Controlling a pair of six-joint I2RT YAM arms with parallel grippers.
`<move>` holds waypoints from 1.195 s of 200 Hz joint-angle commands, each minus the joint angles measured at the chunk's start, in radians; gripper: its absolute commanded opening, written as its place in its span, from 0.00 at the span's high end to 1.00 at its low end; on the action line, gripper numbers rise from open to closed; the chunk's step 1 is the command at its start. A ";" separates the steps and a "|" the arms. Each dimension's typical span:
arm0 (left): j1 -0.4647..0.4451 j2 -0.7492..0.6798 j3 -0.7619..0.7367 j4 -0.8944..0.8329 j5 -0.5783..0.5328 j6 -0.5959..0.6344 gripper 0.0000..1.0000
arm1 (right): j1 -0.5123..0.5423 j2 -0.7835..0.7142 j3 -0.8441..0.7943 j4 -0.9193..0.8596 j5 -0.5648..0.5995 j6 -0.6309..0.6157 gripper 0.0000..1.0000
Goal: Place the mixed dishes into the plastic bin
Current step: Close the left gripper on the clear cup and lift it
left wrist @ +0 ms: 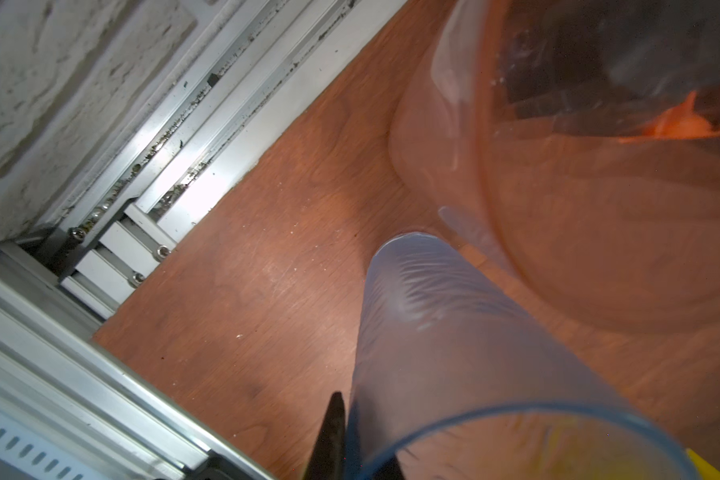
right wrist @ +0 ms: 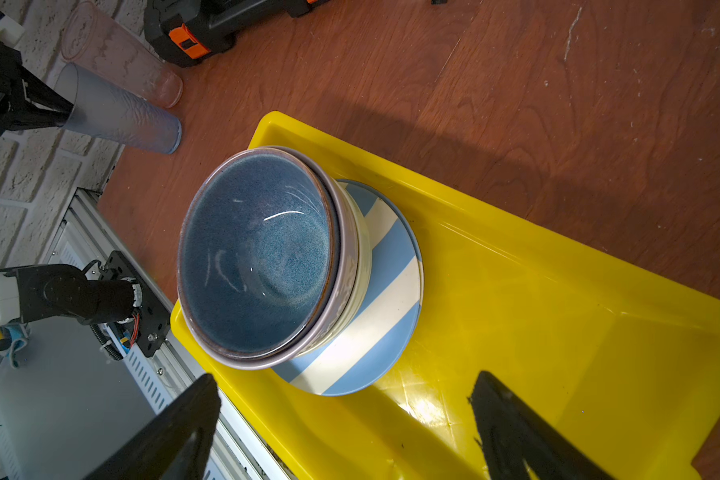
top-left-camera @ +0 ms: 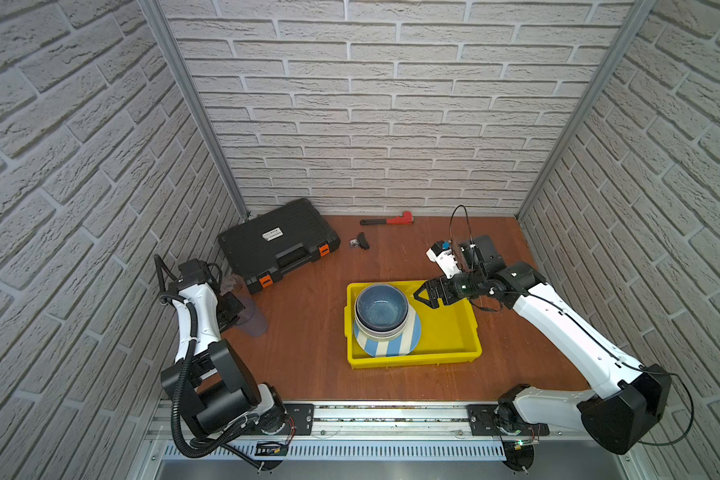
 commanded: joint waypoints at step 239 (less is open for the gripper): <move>-0.739 0.170 0.664 -0.117 -0.152 -0.106 1.00 | -0.005 -0.098 -0.017 0.084 0.116 0.110 0.15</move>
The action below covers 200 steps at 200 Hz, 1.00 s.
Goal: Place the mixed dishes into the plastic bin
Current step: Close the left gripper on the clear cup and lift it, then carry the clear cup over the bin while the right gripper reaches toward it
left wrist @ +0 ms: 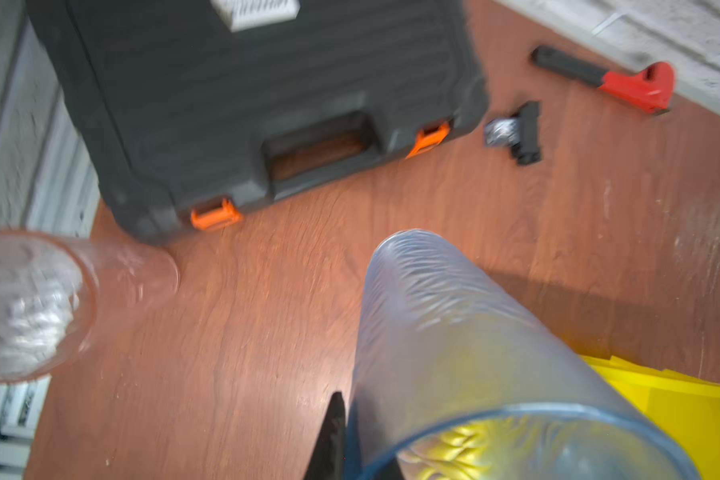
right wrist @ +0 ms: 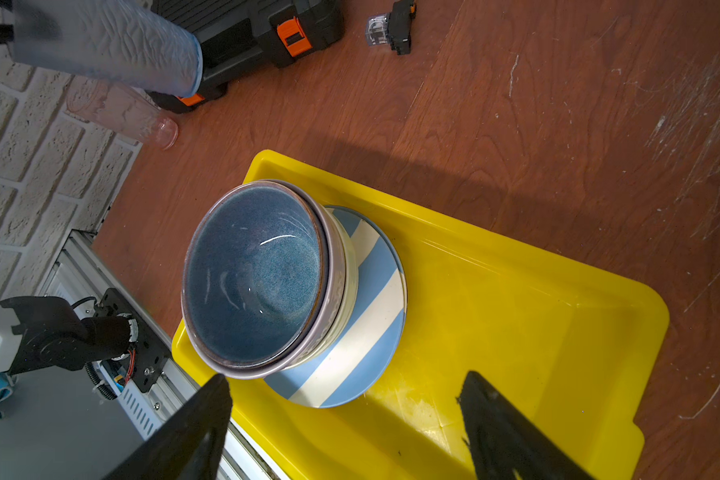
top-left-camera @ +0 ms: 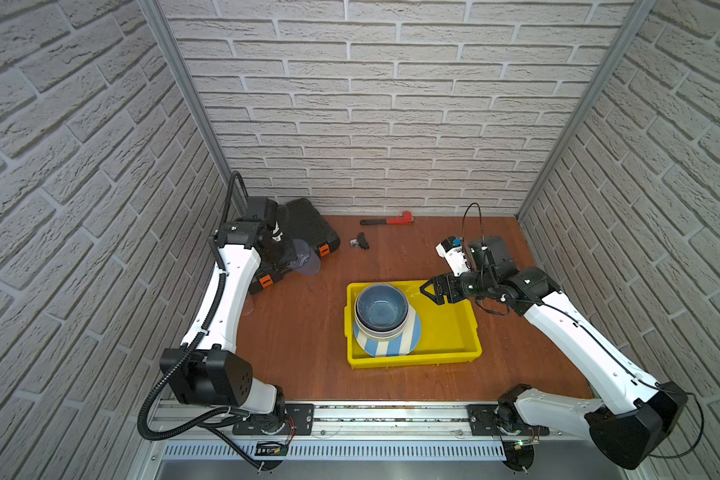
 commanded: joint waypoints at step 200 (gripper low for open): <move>-0.769 0.452 0.656 0.019 -0.528 -0.080 1.00 | 0.002 -0.083 -0.001 0.391 0.141 0.202 0.29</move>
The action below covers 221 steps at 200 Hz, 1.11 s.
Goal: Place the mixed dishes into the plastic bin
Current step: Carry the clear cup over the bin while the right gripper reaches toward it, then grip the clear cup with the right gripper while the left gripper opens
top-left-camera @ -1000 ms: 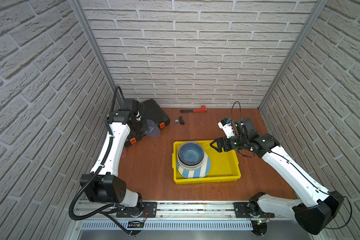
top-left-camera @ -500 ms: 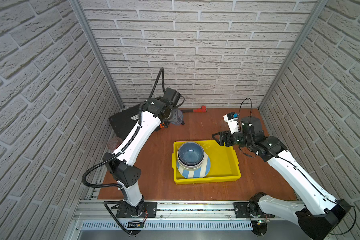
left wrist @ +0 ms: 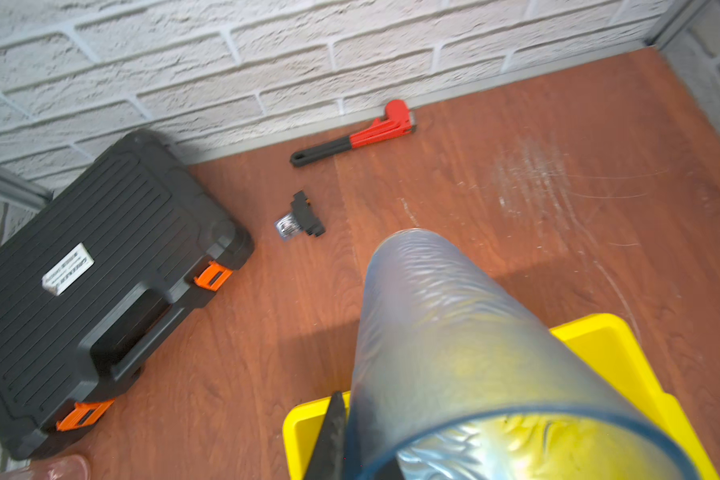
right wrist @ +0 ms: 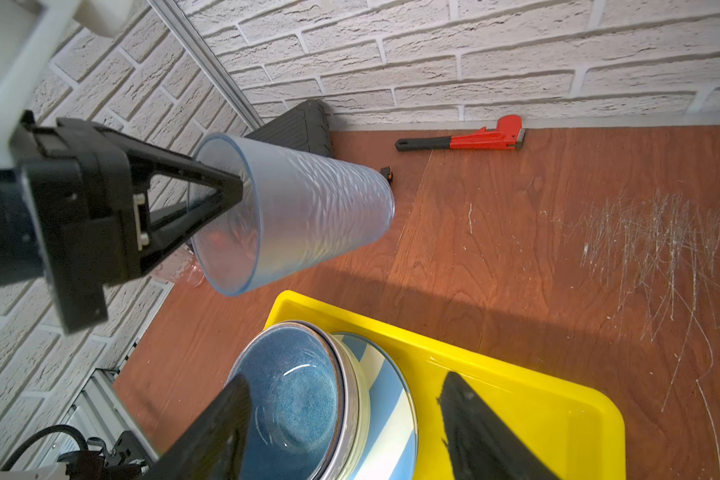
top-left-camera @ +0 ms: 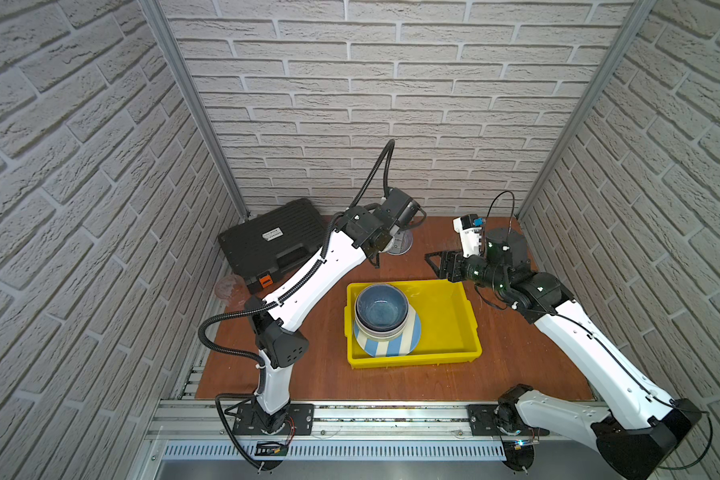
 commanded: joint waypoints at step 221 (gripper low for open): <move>-0.132 0.072 0.071 0.099 -0.127 0.085 1.00 | 0.060 0.174 0.053 0.115 0.155 0.128 0.54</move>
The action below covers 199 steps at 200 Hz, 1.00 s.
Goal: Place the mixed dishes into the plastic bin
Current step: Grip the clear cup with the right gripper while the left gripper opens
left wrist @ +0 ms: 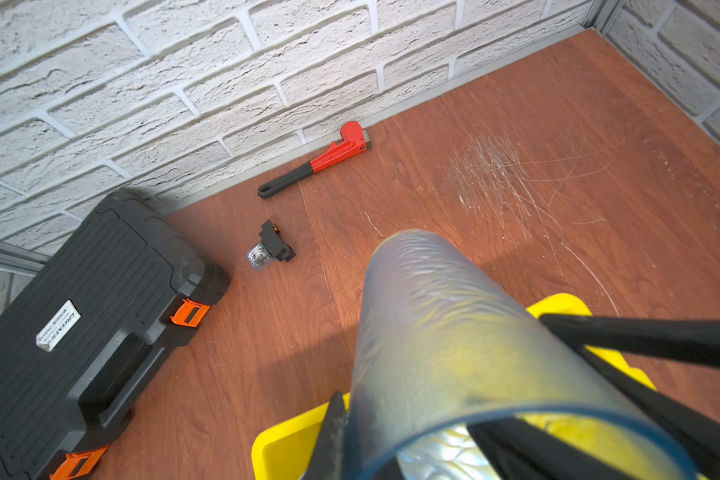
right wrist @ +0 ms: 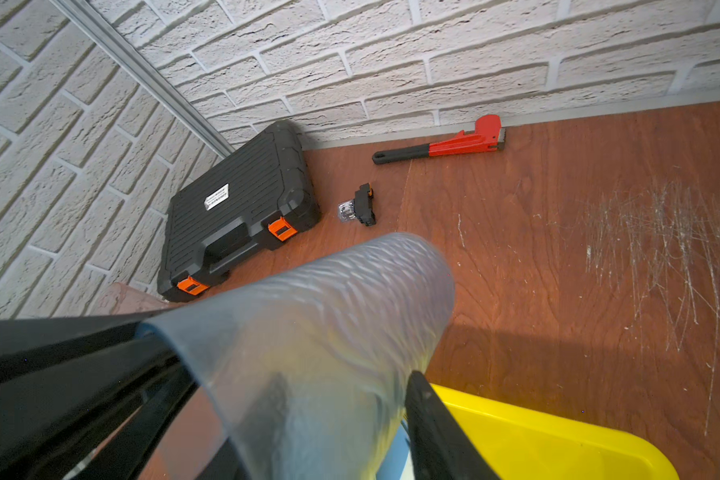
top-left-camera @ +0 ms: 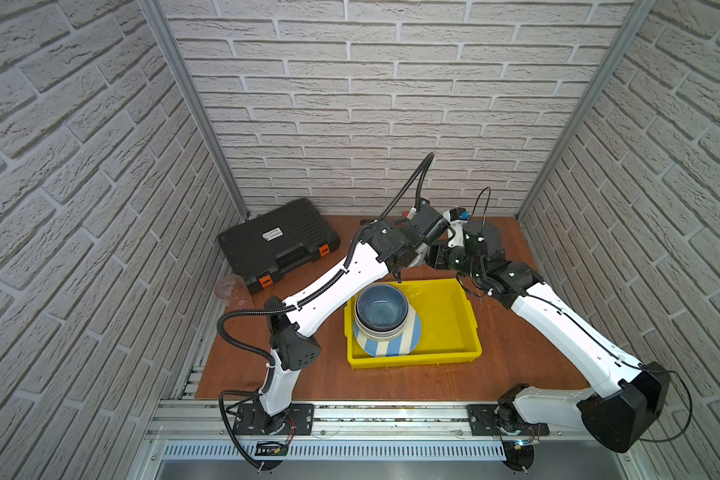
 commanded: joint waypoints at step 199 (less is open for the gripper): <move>-0.025 -0.143 -0.191 0.235 0.181 0.044 0.89 | 0.018 -0.027 0.001 0.018 0.053 0.068 0.93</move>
